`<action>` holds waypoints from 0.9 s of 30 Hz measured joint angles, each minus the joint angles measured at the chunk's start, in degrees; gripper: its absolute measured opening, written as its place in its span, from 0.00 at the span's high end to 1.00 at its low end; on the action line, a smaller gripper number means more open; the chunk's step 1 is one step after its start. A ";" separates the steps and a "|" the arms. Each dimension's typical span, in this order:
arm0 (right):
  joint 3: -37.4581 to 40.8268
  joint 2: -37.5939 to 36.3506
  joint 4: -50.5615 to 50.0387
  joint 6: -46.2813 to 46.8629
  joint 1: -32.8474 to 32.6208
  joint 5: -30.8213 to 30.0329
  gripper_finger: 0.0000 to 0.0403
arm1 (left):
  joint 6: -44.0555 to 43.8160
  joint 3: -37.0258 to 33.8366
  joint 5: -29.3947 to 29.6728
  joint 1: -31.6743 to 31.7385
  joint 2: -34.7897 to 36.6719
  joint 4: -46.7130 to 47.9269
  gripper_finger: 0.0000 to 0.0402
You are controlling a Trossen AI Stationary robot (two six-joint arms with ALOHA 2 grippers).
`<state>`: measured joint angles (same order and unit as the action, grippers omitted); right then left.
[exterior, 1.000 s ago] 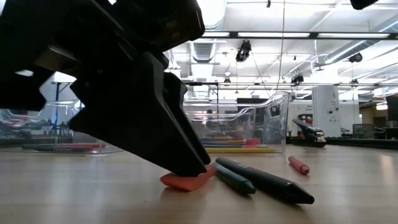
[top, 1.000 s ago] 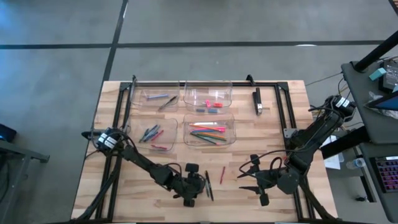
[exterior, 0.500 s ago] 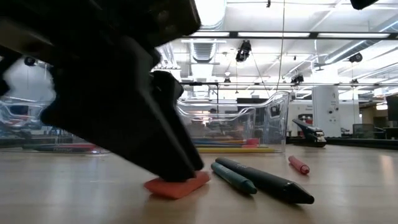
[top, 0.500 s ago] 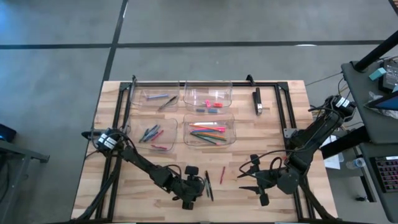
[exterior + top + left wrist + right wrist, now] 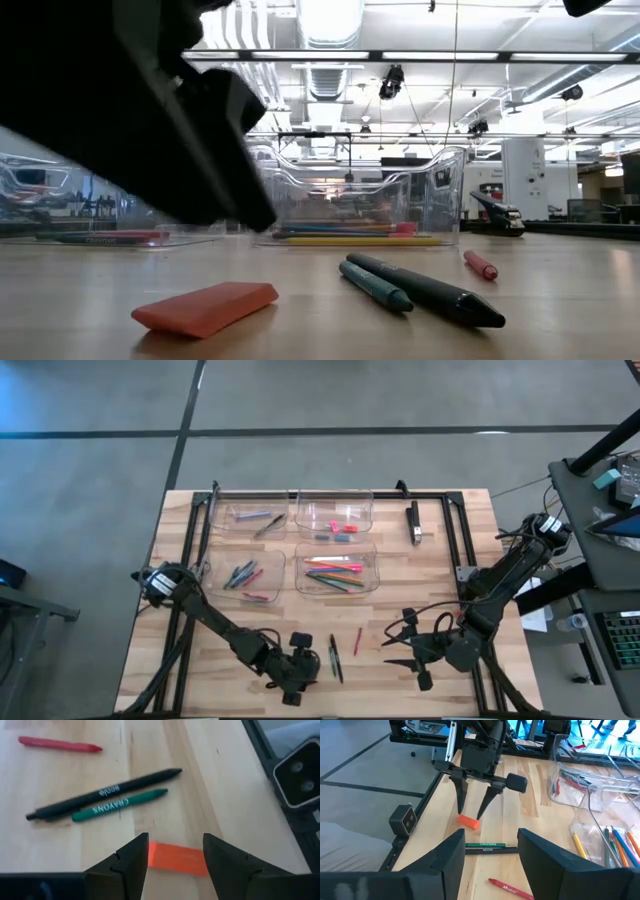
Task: Sort crayons/erasers/pens/pencils in bins
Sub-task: Put the orange eraser into the top right transparent bin
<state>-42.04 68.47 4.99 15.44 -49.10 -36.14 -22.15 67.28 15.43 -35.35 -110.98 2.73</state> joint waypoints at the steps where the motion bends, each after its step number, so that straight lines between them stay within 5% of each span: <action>1: 0.00 0.00 0.00 0.00 0.00 0.00 0.58 | -0.50 -0.23 0.03 -0.11 0.00 0.08 0.57; 21: 0.09 0.00 0.00 0.48 0.17 -0.07 0.58 | 1.73 0.46 0.98 1.33 -0.52 -3.49 0.56; 27: 0.09 0.00 -0.02 0.46 0.39 -0.07 0.58 | 4.26 1.84 -1.20 2.37 -0.52 -3.16 0.43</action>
<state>-41.95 68.47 4.97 15.90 -48.71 -36.21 -17.89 69.12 14.22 -32.97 -111.50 -0.43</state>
